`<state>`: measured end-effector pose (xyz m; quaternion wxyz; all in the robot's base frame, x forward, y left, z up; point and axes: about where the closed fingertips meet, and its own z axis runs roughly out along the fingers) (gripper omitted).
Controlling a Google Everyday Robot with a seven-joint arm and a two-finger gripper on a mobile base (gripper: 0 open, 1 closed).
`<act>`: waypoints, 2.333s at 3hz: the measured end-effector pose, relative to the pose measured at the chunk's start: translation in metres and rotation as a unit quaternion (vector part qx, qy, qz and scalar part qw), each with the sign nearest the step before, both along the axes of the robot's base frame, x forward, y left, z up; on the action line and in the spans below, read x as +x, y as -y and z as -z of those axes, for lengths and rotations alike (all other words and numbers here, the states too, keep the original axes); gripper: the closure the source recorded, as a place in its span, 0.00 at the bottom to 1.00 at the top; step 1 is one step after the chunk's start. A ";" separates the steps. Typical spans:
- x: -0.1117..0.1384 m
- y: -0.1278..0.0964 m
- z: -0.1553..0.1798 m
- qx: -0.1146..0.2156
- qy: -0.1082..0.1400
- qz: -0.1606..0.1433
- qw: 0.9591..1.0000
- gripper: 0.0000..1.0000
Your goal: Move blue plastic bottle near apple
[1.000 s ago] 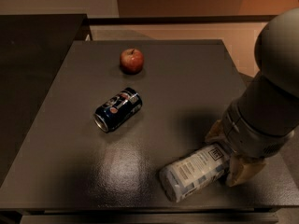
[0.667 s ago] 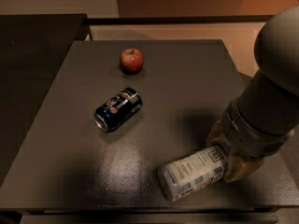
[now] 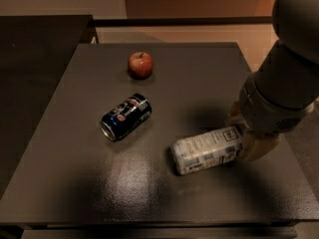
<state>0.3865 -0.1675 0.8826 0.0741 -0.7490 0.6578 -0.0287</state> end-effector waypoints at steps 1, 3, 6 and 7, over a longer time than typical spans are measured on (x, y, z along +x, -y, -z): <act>0.042 0.014 -0.023 0.001 0.024 0.046 0.999 1.00; 0.122 0.035 -0.044 0.024 0.044 0.132 0.990 1.00; 0.203 0.013 -0.020 0.052 0.030 0.234 0.970 1.00; 0.216 0.004 -0.009 0.056 0.025 0.251 0.966 1.00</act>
Offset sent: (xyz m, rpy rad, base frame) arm 0.1362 -0.0480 0.0591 0.0296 -0.1177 -0.2876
